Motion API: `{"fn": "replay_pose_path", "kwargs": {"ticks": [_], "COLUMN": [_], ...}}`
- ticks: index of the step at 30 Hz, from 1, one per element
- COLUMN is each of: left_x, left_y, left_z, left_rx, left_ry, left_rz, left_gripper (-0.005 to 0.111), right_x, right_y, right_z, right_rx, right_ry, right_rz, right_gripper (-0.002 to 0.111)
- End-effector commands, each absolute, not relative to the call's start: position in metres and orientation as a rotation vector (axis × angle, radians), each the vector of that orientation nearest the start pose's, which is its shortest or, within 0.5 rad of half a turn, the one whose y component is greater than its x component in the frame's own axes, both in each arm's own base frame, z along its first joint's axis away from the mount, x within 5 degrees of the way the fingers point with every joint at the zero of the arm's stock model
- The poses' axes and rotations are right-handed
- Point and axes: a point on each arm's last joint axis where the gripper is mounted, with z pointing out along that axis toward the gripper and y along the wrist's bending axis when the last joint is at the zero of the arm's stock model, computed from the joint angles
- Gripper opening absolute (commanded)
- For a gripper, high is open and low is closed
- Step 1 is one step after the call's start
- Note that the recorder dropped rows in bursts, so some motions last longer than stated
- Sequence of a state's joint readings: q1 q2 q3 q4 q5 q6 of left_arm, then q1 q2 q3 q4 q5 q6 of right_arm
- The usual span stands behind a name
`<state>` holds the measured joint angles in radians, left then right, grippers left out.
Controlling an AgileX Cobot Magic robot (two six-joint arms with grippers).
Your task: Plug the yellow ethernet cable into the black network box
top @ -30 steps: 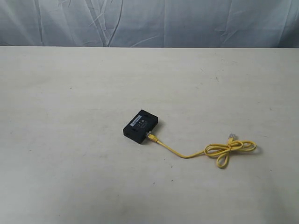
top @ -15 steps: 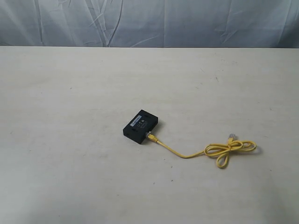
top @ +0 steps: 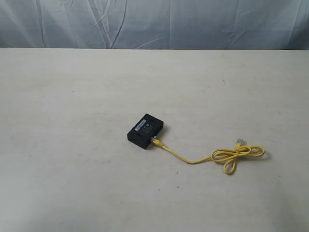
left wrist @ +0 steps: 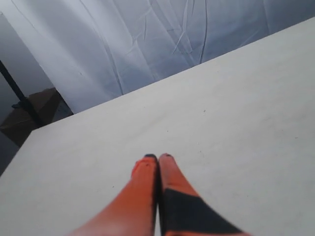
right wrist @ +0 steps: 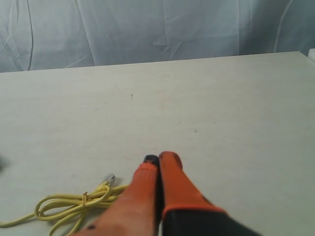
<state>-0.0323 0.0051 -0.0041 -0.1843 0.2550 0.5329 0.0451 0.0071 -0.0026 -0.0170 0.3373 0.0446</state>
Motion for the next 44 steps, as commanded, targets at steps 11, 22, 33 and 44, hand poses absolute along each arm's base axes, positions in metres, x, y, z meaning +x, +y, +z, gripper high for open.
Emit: {"fn": "replay_pose_path", "kwargs": {"ticks": [11,22,33,44], "left_x": [0.0553,0.0554,0.0554,0.0554], "left_y": [-0.0017,-0.0017,-0.0017,-0.0017], "left_z": [0.1909,0.1914,0.1914,0.1914], "left_rx": [0.091,0.09,0.09,0.094], "left_ry": [1.727,1.721,1.721,1.721], "left_rz": [0.032,0.031,0.031,0.035], "left_gripper": [0.0,0.0,0.0,0.0], "right_x": [0.0537,0.0537,0.0537,0.0537], "right_y": [0.0018,0.0018,0.0018,0.0018], "right_z": [0.1832,0.1832,0.1832,0.1832], "right_rx": [-0.006,-0.006,-0.006,-0.006], "right_ry": [1.816,1.816,1.816,1.816], "right_rz": [0.047,0.047,0.047,0.047], "right_gripper": [-0.001,-0.001,-0.001,-0.001]}}
